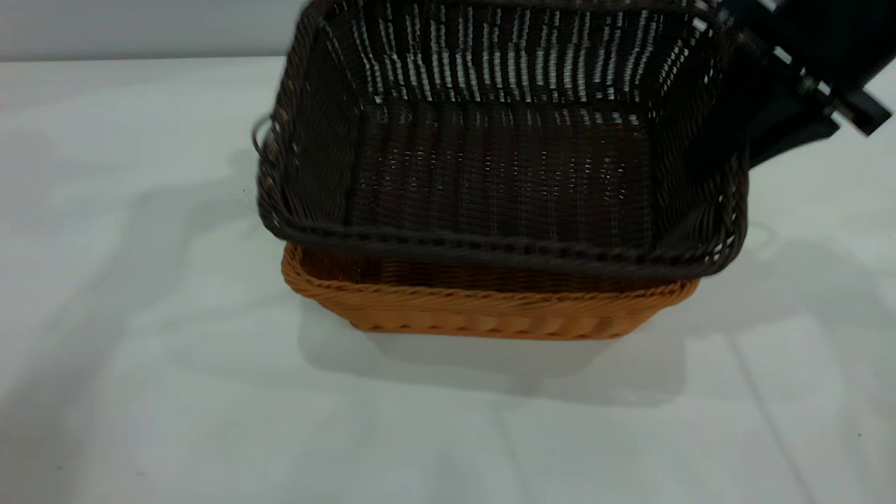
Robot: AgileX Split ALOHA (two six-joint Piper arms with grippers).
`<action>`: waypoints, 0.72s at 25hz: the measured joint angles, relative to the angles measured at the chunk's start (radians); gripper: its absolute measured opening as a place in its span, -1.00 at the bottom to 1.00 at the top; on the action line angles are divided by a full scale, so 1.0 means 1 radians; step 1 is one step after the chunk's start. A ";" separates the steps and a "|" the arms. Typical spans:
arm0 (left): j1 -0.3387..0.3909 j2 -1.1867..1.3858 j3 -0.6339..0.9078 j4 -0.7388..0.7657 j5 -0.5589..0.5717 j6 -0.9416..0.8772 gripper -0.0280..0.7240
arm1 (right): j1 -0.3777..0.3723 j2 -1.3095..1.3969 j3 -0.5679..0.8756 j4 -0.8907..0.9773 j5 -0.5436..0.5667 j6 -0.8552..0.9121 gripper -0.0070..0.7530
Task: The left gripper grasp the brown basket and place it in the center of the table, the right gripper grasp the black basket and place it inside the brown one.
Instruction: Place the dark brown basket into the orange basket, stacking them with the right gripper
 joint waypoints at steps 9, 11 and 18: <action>0.000 0.000 0.000 0.000 -0.001 0.001 0.46 | -0.001 0.072 -0.003 0.018 -0.034 -0.038 -0.67; 0.000 0.000 0.000 0.000 -0.001 0.001 0.46 | -0.001 0.072 -0.003 0.028 -0.034 -0.045 -0.52; 0.000 0.000 0.000 0.000 -0.019 0.001 0.46 | -0.001 0.058 -0.007 0.045 -0.045 -0.077 0.37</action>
